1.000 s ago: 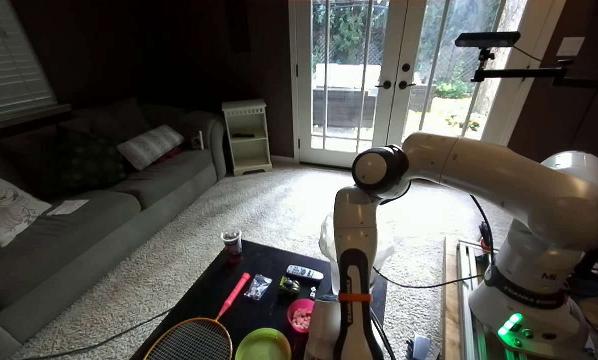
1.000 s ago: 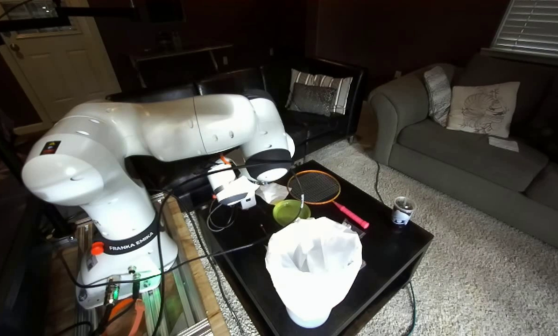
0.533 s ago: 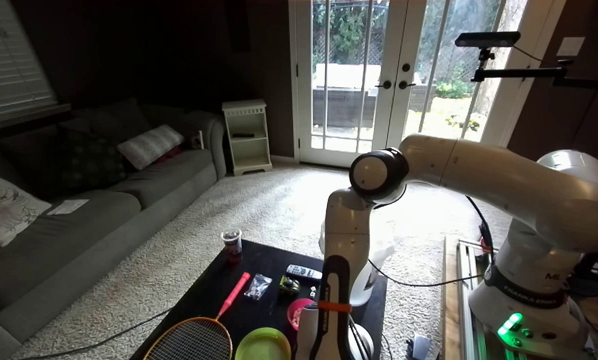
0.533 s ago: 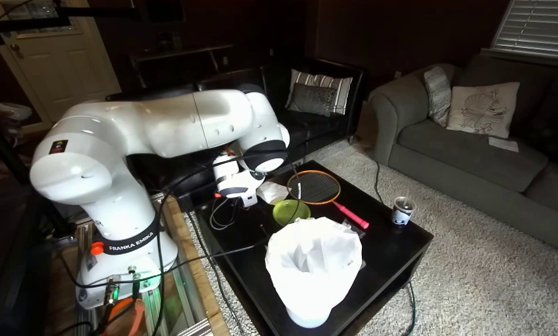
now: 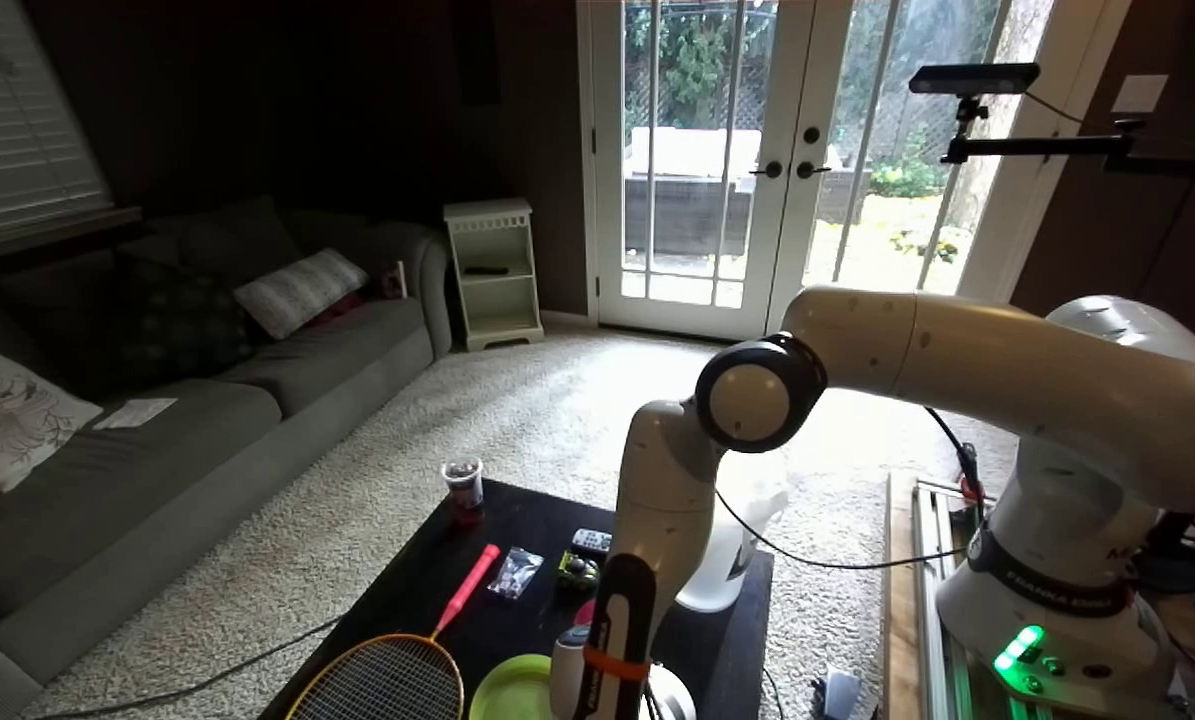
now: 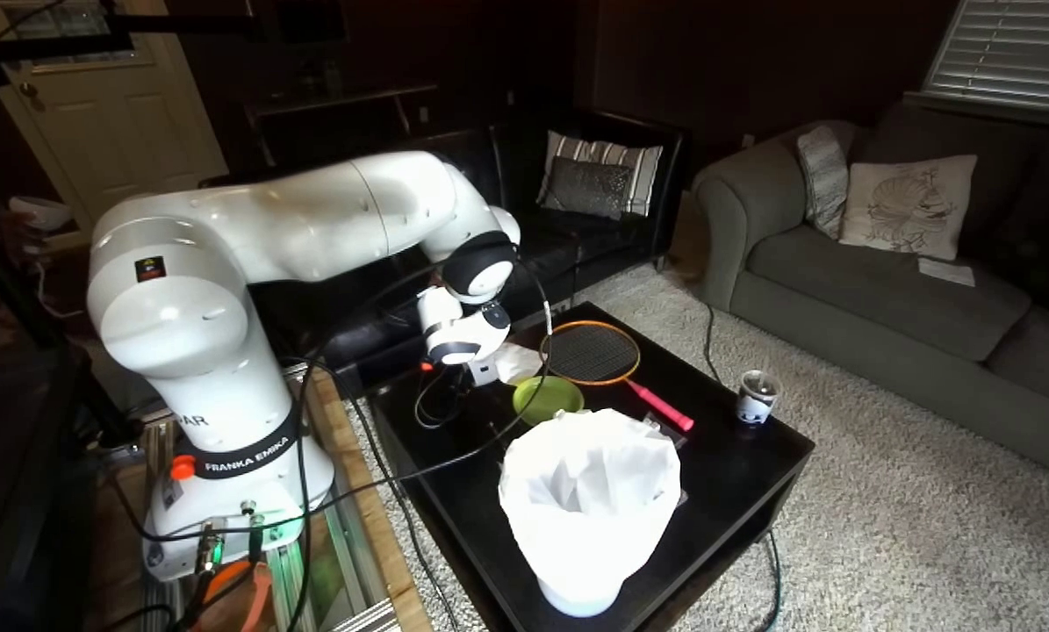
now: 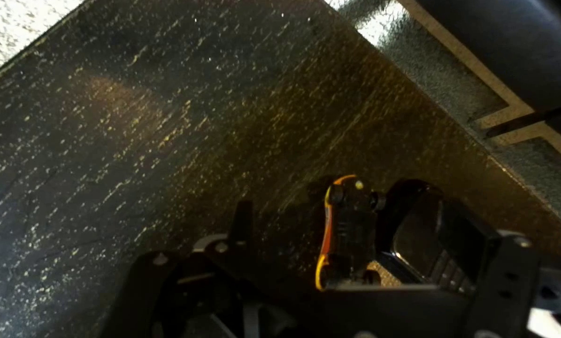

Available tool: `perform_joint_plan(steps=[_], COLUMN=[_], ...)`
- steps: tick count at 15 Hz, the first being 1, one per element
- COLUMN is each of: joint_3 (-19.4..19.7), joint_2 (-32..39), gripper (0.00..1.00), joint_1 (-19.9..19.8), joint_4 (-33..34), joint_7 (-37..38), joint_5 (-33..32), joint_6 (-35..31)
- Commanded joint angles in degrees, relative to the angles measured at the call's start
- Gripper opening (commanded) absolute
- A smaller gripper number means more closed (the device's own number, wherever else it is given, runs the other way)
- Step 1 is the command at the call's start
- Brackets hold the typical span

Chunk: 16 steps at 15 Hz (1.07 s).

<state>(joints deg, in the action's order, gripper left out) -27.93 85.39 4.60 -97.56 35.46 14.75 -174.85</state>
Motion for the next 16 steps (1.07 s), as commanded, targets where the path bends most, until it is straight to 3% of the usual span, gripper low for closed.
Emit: perform_joint_plan(steps=[1, 5, 6, 11, 12, 16], joint_3=[3.36, 5.66, 5.72, 5.43, 5.21, 5.06], joint_2=[-0.02, -0.02, -0.02, -0.02, -0.02, -0.02], gripper=[0.86, 0.95, 0.88, 0.79, 0.74, 0.36], joint_1=[3.56, 4.94, 4.90, 5.07, 4.91, 5.50], joint_4=[3.78, 4.78, 4.90, 5.63, 5.69, 6.55], joint_7=[-1.46, -1.38, -1.49, -1.64, -1.83, -5.28], joint_5=[4.76, 6.78, 7.02, 8.05, 8.13, 12.84], joint_6=[2.83, 2.81, 2.79, 3.49, 3.73, 5.11])
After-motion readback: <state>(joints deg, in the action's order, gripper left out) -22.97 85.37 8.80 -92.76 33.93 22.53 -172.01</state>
